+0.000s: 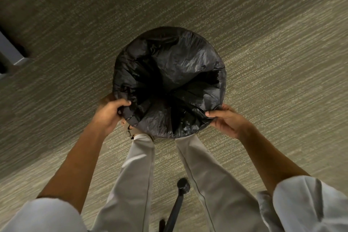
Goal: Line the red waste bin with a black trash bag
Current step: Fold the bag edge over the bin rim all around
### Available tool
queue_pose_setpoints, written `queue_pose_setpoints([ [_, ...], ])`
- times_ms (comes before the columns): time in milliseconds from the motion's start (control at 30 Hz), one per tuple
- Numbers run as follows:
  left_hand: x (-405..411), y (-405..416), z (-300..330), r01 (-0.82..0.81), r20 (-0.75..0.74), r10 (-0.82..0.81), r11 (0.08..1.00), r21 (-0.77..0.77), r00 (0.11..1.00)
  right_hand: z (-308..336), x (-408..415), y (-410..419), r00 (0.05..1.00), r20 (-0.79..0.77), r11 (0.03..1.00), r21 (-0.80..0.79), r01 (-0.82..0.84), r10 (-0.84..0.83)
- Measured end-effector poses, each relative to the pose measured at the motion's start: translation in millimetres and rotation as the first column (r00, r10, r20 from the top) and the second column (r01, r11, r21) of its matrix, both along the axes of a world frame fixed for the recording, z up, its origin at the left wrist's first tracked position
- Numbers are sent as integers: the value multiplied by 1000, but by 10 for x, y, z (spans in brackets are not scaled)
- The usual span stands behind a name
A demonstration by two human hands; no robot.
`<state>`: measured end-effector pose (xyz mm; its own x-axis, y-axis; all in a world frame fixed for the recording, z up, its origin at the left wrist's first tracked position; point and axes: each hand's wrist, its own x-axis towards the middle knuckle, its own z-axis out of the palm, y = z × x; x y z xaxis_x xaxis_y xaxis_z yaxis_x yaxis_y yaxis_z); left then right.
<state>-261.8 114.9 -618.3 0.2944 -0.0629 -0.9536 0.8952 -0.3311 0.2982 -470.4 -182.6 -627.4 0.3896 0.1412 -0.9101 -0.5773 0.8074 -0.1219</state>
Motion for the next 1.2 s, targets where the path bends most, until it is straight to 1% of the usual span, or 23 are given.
queue_pose_setpoints([
  [100,-25,39,-29,-62,24,61,998,21,998,7,6,-48,1000,29,1000,-15,7,-7],
  [200,-47,-40,38,-77,3,77,997,-12,997,18,15,-56,999,36,999,-35,6,-5],
  [233,-43,-72,72,-114,-6,114,993,-33,993,11,13,-53,999,35,999,-46,-1,3],
  [300,-27,-103,125,-266,-37,264,958,-106,964,3,0,-45,1000,26,997,-74,-10,12],
  [367,6,-96,164,-442,-83,435,884,-151,897,9,-29,-31,1000,8,995,-101,-22,23],
  [400,27,-87,174,-486,-81,479,863,-141,874,16,-53,-22,999,-2,994,-106,-35,35],
  [433,43,-84,177,-492,-54,489,863,-116,871,22,-82,-15,999,-13,993,-104,-54,53],
  [500,69,-89,170,-423,37,424,905,-33,905,46,-146,5,995,-26,990,-99,-101,99],
  [567,102,-89,164,-306,107,299,951,54,948,72,-193,26,992,-27,985,-123,-123,121],
  [600,119,-81,161,-254,126,243,965,74,962,94,-206,38,991,-24,981,-143,-131,129],
  [733,205,-85,166,-104,109,97,993,63,989,189,-171,98,985,-24,959,-225,-173,172],
  [800,248,-122,182,28,167,-43,996,90,985,212,-130,124,982,-37,931,-312,-188,186],
  [867,282,-158,212,179,253,-214,972,154,944,242,-100,143,978,-47,897,-392,-203,201],
  [900,296,-174,234,226,277,-267,959,170,923,268,-84,155,976,-50,882,-421,-212,211],
  [1067,372,-202,283,336,347,-360,933,130,866,338,-54,184,972,-133,821,-520,-234,192],
  [1200,423,-314,302,358,380,-360,931,79,852,366,14,175,968,-225,734,-638,-232,111],
])
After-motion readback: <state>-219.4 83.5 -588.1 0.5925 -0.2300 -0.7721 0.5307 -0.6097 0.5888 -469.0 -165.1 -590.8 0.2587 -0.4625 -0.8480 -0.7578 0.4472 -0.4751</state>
